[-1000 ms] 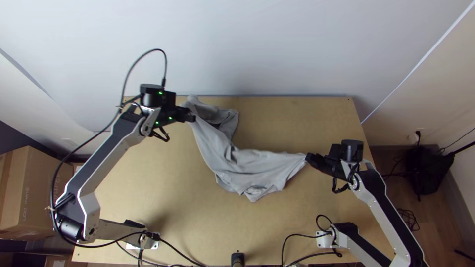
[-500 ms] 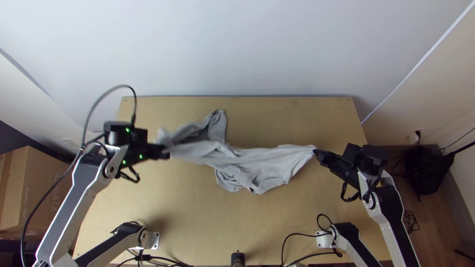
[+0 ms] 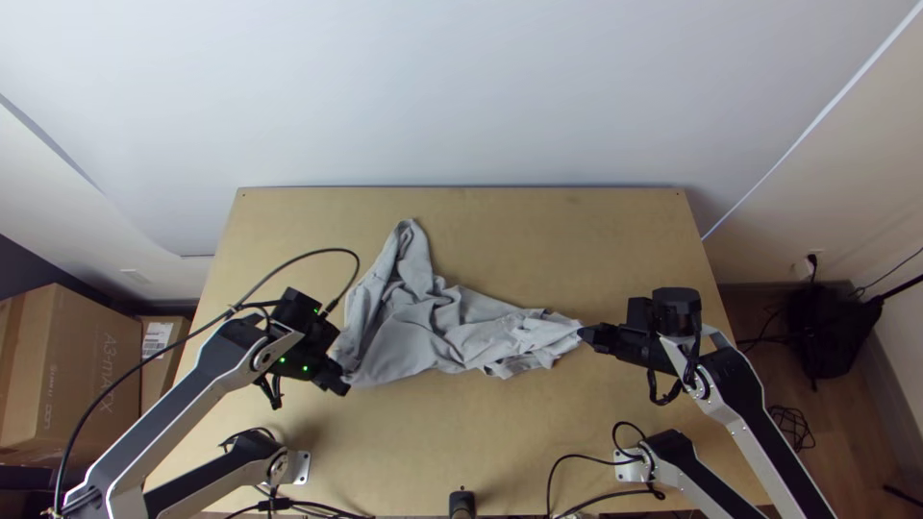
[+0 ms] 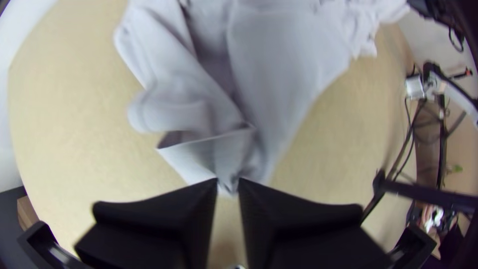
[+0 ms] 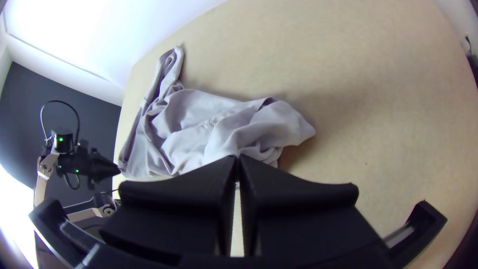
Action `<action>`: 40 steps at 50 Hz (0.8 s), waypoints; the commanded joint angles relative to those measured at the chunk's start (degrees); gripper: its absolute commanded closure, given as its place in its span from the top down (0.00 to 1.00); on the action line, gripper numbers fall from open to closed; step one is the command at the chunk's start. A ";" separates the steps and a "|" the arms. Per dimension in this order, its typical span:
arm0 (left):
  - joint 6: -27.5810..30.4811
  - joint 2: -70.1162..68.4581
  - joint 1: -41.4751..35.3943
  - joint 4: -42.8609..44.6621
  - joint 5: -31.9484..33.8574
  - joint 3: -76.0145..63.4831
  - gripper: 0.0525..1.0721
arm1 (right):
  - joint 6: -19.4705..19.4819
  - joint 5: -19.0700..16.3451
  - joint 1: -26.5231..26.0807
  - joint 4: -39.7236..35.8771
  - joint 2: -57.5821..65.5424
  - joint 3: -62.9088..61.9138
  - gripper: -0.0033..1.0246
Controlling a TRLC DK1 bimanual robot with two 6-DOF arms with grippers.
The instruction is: Fold the t-shirt
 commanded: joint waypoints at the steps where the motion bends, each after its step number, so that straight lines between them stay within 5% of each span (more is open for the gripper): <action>1: 10.42 1.57 2.20 -3.58 0.27 -2.28 0.85 | -1.71 0.01 -0.39 -0.70 0.64 -1.17 0.03; 3: 14.82 1.83 4.75 -3.93 0.80 -2.81 0.93 | -1.98 -0.08 -0.57 -0.96 0.99 -1.17 0.03; 8: 20.00 3.06 13.01 -1.64 3.88 -0.43 0.93 | -2.24 -0.08 -1.27 -0.96 1.51 -1.26 0.03; 15: 18.25 9.30 21.53 -0.68 11.70 10.64 0.93 | -2.07 0.01 -1.36 -0.44 1.78 -1.61 0.03; 26: 10.95 15.19 18.28 2.13 14.07 20.92 0.91 | -1.89 0.19 -1.62 1.32 2.75 -2.57 0.03; 36: 5.68 18.53 11.07 6.09 15.48 21.63 0.66 | -1.71 0.36 -1.71 2.29 3.62 -3.01 0.03; 40: 4.54 21.08 9.32 7.58 15.48 21.54 0.65 | -1.71 0.45 -1.71 2.29 3.62 -3.19 0.03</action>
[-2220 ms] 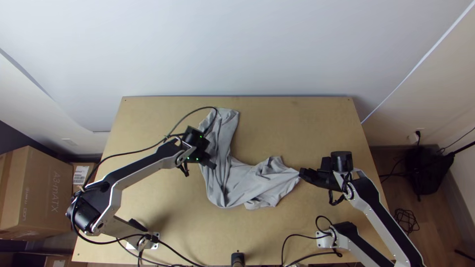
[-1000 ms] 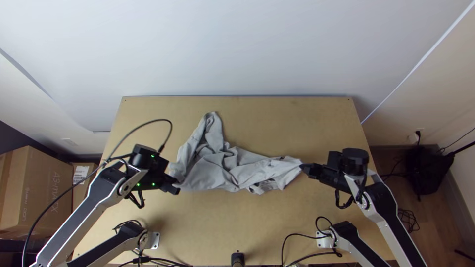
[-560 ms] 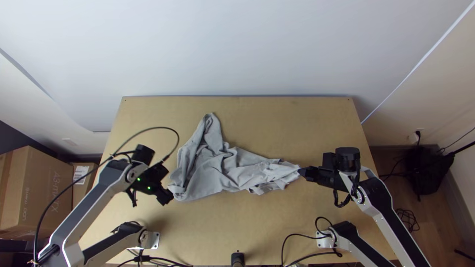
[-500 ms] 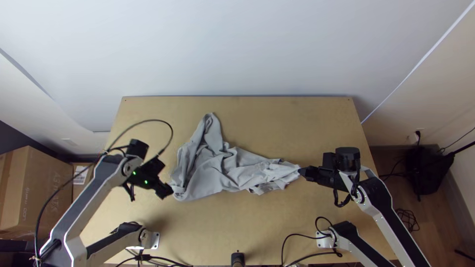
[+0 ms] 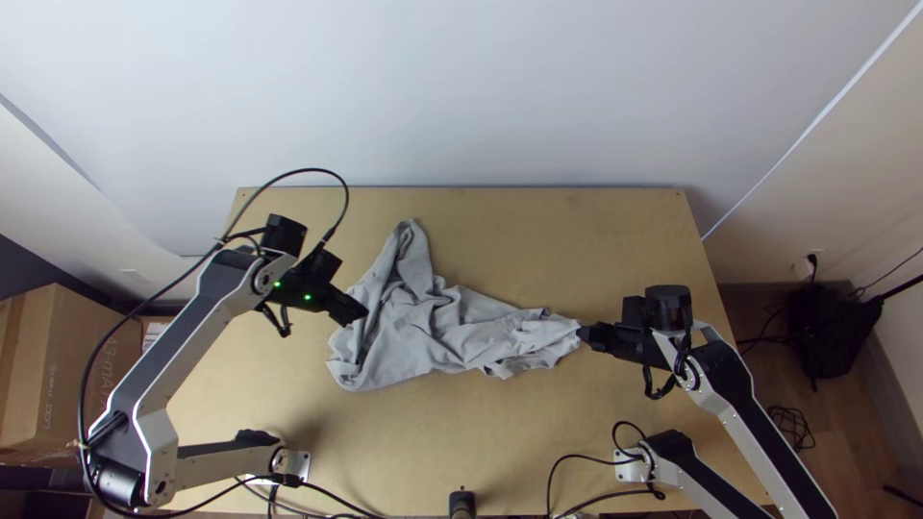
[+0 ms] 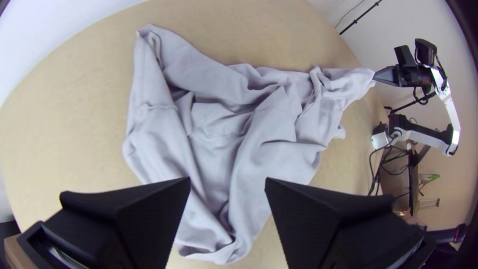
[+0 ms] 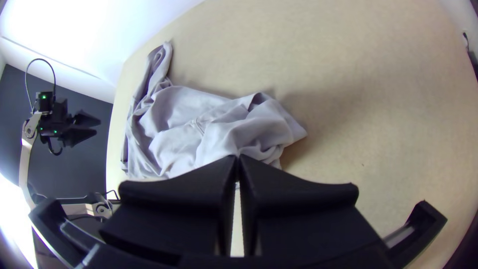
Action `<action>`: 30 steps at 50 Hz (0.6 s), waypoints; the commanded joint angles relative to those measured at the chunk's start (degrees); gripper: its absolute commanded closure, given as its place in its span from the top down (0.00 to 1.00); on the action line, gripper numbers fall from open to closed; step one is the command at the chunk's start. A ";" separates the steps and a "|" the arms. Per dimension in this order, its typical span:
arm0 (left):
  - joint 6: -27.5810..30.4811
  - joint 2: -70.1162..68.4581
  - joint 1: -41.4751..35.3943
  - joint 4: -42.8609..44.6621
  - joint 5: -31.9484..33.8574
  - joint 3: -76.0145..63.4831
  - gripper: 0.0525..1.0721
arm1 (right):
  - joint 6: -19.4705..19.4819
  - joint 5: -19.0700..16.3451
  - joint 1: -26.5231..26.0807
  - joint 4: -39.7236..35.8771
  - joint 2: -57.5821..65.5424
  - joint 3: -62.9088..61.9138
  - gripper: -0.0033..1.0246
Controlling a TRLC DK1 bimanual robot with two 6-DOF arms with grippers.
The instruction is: Fold the t-shirt
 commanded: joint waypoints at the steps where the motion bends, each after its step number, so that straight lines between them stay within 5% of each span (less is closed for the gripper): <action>1: -2.68 3.75 -1.92 1.75 0.59 0.53 0.65 | -0.36 0.39 -0.51 0.41 0.45 -1.51 0.03; 30: -8.13 17.20 -4.03 9.84 2.18 2.47 0.65 | 0.26 0.91 -1.39 1.29 0.81 -2.56 0.03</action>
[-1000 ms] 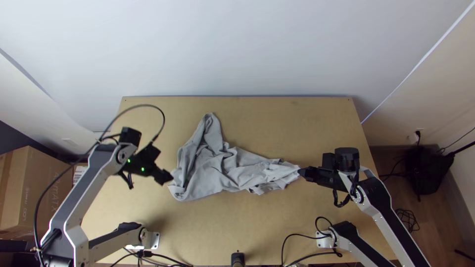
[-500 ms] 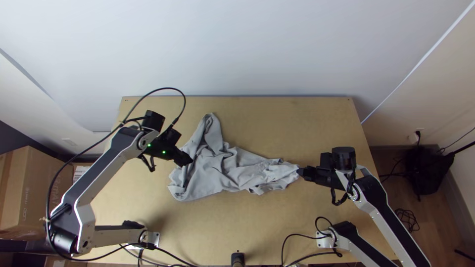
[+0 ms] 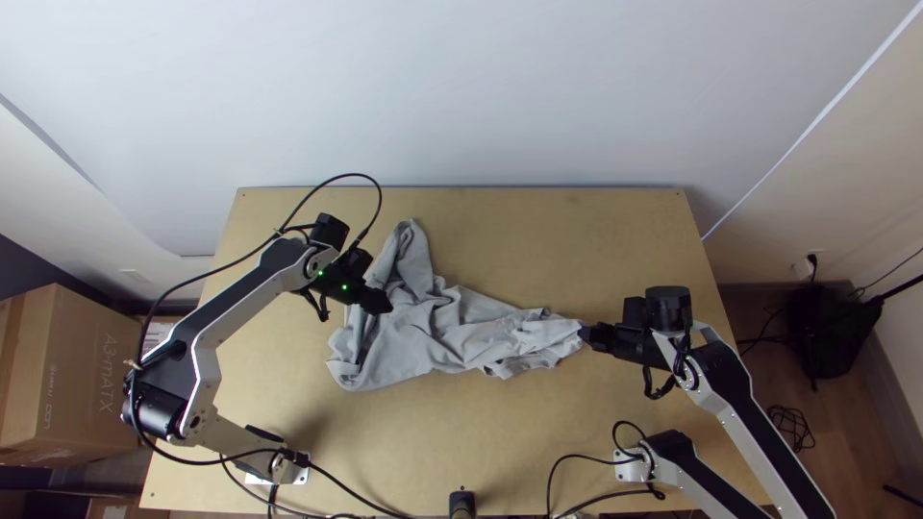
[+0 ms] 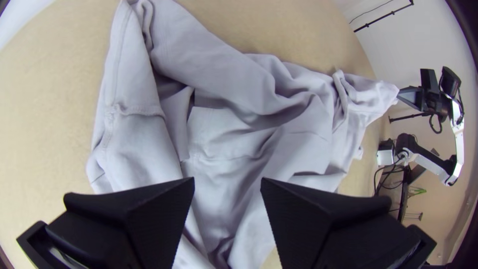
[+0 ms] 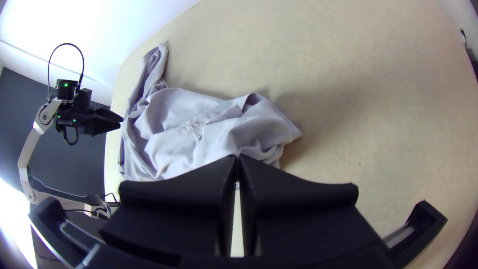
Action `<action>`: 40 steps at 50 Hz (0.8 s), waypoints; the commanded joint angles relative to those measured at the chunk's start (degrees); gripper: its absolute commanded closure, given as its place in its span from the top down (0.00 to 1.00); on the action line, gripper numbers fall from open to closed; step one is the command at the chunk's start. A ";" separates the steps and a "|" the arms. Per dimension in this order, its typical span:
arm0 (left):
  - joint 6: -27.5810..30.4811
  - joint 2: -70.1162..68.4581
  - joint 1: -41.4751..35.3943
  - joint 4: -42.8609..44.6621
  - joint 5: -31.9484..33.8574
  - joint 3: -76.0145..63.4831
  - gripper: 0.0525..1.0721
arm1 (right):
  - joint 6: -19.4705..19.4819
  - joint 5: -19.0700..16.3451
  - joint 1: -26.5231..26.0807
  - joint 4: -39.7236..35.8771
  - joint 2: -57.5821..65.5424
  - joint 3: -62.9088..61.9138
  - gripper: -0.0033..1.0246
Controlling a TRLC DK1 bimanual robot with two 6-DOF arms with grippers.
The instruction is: Fold the t-shirt
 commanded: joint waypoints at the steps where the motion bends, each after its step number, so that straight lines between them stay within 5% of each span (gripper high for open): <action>1: -1.37 2.18 -0.56 0.70 0.82 1.20 0.65 | 0.30 0.54 -0.71 0.54 0.83 -1.75 0.03; 40: -3.48 8.69 -1.26 5.45 0.20 2.43 0.65 | 0.30 0.81 -1.24 2.04 1.88 -2.10 0.03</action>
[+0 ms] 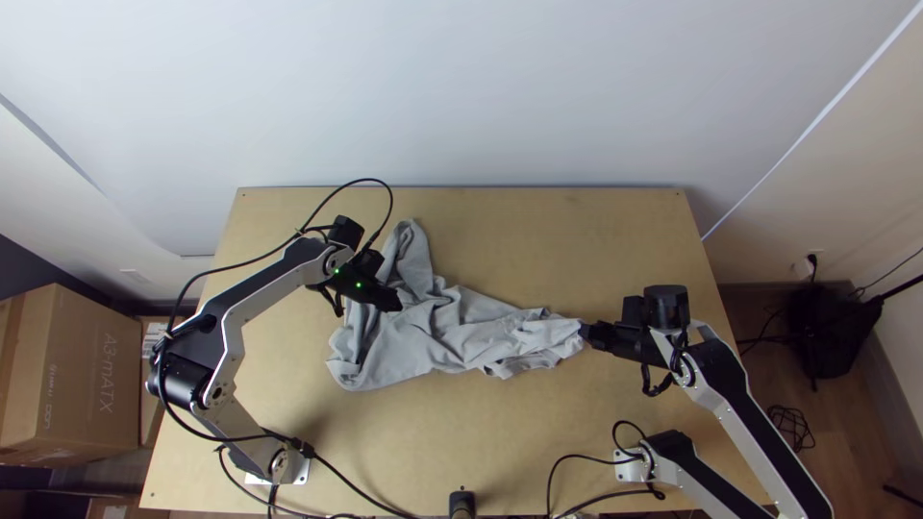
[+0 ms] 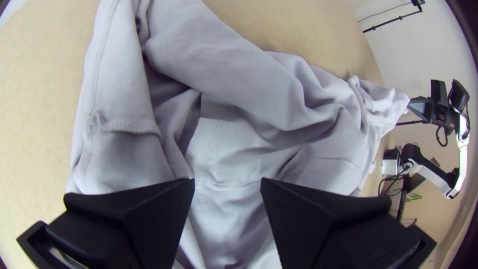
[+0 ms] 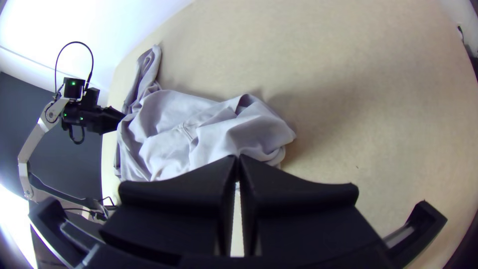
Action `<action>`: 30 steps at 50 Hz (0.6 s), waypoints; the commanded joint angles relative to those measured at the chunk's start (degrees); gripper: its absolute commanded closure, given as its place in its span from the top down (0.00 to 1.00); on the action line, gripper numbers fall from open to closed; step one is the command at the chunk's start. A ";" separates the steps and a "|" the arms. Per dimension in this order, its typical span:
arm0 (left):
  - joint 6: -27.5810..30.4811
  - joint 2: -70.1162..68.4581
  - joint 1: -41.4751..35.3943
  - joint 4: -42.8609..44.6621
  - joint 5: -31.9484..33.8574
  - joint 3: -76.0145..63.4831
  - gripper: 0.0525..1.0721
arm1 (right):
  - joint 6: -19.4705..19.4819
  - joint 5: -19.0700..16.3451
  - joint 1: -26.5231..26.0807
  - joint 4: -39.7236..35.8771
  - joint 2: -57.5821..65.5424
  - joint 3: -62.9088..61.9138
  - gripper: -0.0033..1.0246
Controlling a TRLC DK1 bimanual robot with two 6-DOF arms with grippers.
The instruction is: Fold the t-shirt
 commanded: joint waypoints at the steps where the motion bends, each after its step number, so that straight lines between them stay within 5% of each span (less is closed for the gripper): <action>1: -1.12 1.26 -0.30 0.94 -0.32 1.03 0.65 | 0.30 0.35 -0.47 0.71 0.53 -1.43 0.03; 30: 0.20 2.40 -0.47 2.70 -3.66 -1.17 0.65 | 0.39 0.35 -0.47 0.79 0.35 -1.43 0.03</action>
